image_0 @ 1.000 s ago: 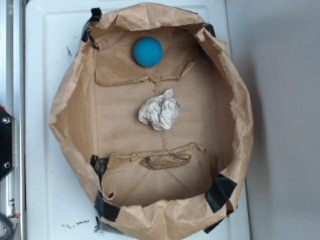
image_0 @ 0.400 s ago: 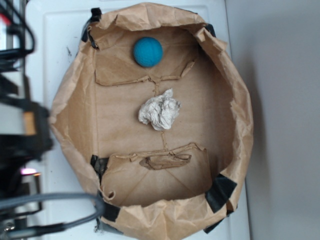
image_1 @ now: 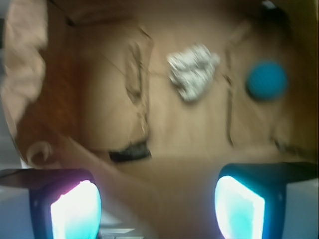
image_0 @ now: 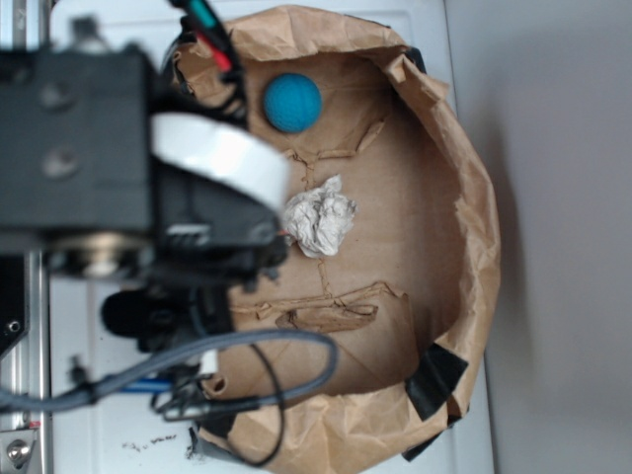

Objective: Grab the wood chip.

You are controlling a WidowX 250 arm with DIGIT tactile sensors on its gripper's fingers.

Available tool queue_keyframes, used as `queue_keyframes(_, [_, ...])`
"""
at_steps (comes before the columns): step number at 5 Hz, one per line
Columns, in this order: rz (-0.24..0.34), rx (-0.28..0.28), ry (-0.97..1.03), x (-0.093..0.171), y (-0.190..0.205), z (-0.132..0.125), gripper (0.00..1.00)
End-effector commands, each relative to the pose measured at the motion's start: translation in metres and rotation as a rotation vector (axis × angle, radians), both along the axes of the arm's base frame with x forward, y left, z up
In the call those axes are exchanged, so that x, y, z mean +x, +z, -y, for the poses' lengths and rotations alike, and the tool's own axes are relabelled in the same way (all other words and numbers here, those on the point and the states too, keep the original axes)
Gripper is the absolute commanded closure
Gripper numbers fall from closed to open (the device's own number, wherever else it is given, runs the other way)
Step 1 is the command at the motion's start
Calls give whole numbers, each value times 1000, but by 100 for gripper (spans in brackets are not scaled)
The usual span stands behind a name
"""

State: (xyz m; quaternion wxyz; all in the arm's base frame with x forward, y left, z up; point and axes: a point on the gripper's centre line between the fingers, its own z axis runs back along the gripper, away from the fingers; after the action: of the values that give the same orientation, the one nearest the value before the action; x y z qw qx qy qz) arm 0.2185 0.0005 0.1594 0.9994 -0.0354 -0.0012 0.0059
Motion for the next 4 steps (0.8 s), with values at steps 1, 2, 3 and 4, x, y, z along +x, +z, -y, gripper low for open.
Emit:
queue_keyframes(1, [46, -1, 13, 6, 11, -3, 0])
queue_keyframes(2, [46, -1, 13, 6, 11, -3, 0])
queue_keyframes(3, [82, -2, 31, 18, -8, 0, 0])
queue_keyframes(4, [98, -15, 86, 39, -26, 2, 0])
